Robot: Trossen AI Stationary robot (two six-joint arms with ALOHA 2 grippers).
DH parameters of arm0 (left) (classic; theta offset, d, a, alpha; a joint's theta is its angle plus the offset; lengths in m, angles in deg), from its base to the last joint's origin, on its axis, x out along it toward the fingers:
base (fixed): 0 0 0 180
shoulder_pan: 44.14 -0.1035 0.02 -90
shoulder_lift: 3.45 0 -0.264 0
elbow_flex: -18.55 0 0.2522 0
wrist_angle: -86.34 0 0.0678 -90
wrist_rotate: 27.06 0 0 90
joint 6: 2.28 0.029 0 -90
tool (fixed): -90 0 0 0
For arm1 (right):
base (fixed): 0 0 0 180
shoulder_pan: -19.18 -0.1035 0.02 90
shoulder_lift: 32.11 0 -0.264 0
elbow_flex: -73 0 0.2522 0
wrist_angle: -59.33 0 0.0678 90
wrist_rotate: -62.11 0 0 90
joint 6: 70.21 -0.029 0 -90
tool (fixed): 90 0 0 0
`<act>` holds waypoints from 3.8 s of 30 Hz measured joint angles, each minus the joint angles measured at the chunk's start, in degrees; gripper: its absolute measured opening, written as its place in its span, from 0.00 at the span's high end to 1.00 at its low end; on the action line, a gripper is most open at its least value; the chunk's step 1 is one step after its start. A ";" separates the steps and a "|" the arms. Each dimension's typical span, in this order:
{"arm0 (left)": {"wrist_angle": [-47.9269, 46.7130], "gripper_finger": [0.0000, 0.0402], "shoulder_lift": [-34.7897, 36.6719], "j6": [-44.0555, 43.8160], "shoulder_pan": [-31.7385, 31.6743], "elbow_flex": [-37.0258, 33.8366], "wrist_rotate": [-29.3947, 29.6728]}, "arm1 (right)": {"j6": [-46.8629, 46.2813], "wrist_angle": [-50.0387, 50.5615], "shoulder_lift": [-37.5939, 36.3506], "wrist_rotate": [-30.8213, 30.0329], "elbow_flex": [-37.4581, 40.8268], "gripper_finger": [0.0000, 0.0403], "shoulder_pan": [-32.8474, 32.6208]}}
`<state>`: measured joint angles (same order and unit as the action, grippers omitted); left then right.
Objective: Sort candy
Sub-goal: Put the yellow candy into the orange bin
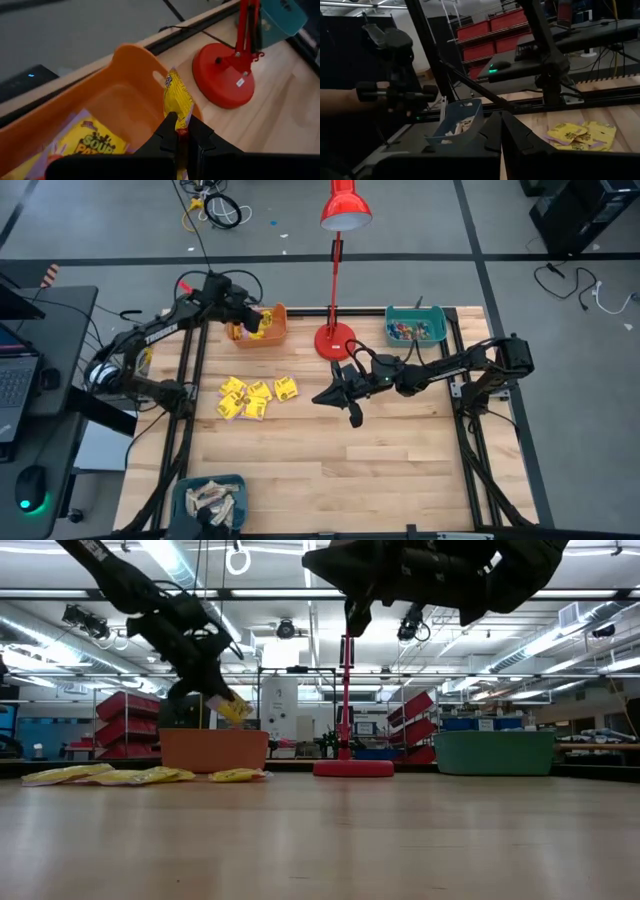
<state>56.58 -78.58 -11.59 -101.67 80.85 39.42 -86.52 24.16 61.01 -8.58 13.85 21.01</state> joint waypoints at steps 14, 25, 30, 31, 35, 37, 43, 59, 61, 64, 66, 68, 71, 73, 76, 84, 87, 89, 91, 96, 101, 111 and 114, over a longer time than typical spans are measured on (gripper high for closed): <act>-0.10 0.97 -6.95 -0.34 -2.77 0.00 -2.15 | 0.25 0.05 0.02 0.00 0.00 1.00 0.00; -0.82 0.86 -7.02 -1.61 -2.86 0.00 0.49 | 0.03 0.11 0.04 0.00 0.00 1.00 -0.10; -0.82 0.79 -7.02 -1.67 -2.86 0.00 1.29 | 0.03 0.14 0.04 0.01 0.00 1.00 -0.26; -0.81 0.78 -7.02 -1.67 -2.86 0.00 1.41 | 0.02 0.14 0.04 0.01 0.00 1.00 -0.26; -0.71 0.74 -7.02 -1.67 -2.86 0.00 2.00 | 0.01 0.14 0.04 0.01 0.00 1.00 -0.26; -0.96 0.73 -6.84 -1.55 -2.86 0.15 1.98 | 0.01 0.16 0.04 0.01 0.00 1.00 -0.26; -7.15 0.73 -4.62 0.37 -2.86 6.06 1.74 | 0.01 0.19 0.04 -0.86 -0.02 1.00 -0.26; -15.33 0.73 18.65 3.09 11.51 13.18 1.82 | 5.49 26.95 0.09 -22.13 -7.07 1.00 -0.63; -15.77 0.73 22.24 2.81 15.54 13.18 4.82 | 6.80 30.00 0.09 -23.74 -8.75 1.00 -0.99; -16.42 0.73 26.51 1.63 21.49 13.18 8.46 | 8.79 32.45 0.09 -25.73 -10.52 1.00 -1.67; -16.43 0.73 28.85 0.86 25.42 12.98 10.54 | 10.64 33.21 0.09 -26.06 -11.39 1.00 -2.11; -16.32 0.73 30.51 -0.06 28.99 12.05 13.00 | 12.86 33.30 0.24 -26.18 -12.19 1.00 -2.53; -16.35 0.73 31.55 -1.46 33.91 10.05 16.55 | 15.73 33.50 0.36 -26.96 -13.37 1.00 -3.12; -16.33 0.73 31.55 -1.74 36.98 8.64 18.61 | 16.60 33.70 0.37 -27.44 -14.12 1.00 -3.35; -14.11 0.73 31.55 -1.72 41.76 6.04 22.48 | 16.73 36.51 0.37 -27.80 -15.84 1.00 -3.41; -9.55 0.73 31.71 -1.30 53.75 2.25 31.60 | 18.26 48.17 4.19 -31.17 -23.37 1.00 -3.63; -9.59 0.73 31.75 -1.26 58.17 1.66 35.70 | 19.08 50.53 6.51 -31.30 -26.12 1.00 -3.63; -9.48 0.73 31.76 -1.37 61.23 1.64 37.72 | 19.69 51.96 8.03 -31.28 -27.61 1.00 -3.63; -9.21 0.73 31.75 -1.40 64.20 1.64 39.76 | 19.97 53.27 9.26 -31.30 -28.86 1.00 -3.67; -9.12 0.73 31.73 -1.37 71.61 1.64 49.44 | 19.97 56.30 12.44 -31.72 -30.73 1.00 -3.67; -9.73 0.73 30.95 -1.24 77.80 1.65 60.35 | 20.60 56.32 15.01 -31.71 -32.04 1.00 -3.65; -9.44 0.73 27.84 -5.98 87.69 1.64 71.67 | 23.03 57.86 22.83 -30.88 -37.45 0.99 -3.85; -9.88 0.73 27.88 -7.88 90.18 1.64 74.28 | 23.82 58.54 24.05 -30.49 -38.00 0.98 -3.72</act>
<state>46.70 -50.70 -19.47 -11.48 82.49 113.71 -62.70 82.70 85.07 -39.08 -24.15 17.29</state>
